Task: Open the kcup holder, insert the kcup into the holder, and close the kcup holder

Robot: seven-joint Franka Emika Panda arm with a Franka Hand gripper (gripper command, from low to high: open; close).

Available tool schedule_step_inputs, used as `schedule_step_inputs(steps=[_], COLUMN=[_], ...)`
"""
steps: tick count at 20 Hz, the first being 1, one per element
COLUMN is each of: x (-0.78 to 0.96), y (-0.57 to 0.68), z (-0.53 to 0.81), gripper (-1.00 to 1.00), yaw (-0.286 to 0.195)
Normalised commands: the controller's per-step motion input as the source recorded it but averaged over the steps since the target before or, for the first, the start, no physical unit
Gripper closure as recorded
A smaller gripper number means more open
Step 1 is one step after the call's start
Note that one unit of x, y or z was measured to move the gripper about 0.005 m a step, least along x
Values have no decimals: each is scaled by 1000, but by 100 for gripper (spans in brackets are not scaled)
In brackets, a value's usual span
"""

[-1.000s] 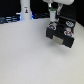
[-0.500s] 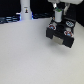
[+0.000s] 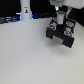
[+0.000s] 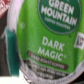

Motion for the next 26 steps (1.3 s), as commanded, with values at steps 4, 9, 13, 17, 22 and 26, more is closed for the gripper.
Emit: schedule_step_inputs(steps=[4,9,13,17,22,26], x=[64,102,56,286,283,320], y=[221,132,21,157,300,369], z=[-19,-4,5,110,364,378], gripper=[100,100,100,100,100,100], yaw=[28,13,4,-1,-10,-5])
